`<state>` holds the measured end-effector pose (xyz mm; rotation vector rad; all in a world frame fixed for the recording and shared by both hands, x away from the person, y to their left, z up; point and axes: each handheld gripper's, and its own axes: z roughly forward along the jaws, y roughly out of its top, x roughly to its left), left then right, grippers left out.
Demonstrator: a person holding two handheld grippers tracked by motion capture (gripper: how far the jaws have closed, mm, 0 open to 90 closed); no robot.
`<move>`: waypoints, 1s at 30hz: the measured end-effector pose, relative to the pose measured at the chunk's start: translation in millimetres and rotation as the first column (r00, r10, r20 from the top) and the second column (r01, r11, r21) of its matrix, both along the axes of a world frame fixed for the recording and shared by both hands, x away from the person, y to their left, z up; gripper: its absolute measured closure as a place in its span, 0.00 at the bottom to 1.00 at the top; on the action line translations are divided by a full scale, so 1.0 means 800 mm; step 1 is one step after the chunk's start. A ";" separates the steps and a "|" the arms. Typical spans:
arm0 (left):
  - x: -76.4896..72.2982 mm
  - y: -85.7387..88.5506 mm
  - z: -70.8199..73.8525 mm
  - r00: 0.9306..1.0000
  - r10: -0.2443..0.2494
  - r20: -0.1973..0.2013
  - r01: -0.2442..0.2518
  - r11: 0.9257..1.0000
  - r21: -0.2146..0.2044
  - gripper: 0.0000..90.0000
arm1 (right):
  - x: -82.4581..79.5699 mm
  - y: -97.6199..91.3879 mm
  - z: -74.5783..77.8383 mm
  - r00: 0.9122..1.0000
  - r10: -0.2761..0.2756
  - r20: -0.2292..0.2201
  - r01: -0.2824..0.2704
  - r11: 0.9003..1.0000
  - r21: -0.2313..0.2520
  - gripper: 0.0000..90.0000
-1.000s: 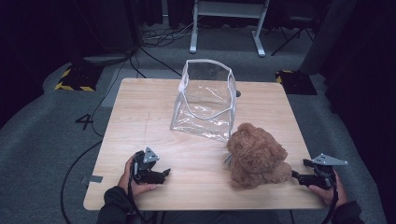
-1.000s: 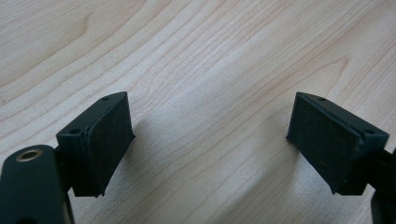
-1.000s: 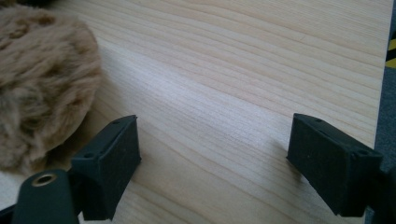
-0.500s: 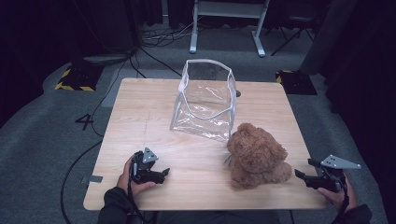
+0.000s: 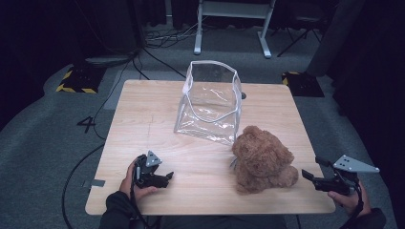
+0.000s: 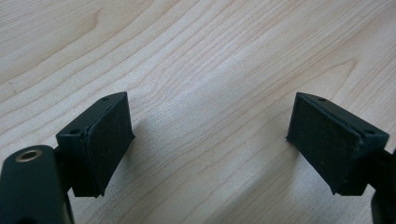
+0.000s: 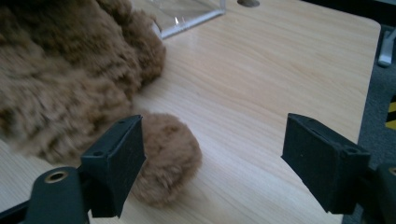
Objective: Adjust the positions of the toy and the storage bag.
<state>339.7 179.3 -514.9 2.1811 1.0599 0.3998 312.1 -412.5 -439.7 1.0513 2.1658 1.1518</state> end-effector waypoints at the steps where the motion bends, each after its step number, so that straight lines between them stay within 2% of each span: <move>1: 0.000 0.000 0.000 1.000 0.000 0.000 0.000 1.000 -0.001 0.16 | 0.000 0.002 0.003 1.000 0.003 0.003 -0.003 1.000 0.007 0.24; 11: 0.000 0.000 0.000 1.000 0.000 0.000 0.000 1.000 -0.001 0.16 | -0.004 0.029 0.014 0.997 0.067 0.026 -0.067 0.998 -0.006 0.24; 30: 0.000 0.000 0.000 1.000 0.000 -0.001 0.000 1.000 -0.001 0.16 | -0.011 0.068 0.018 0.987 0.157 0.019 -0.157 0.988 -0.009 0.23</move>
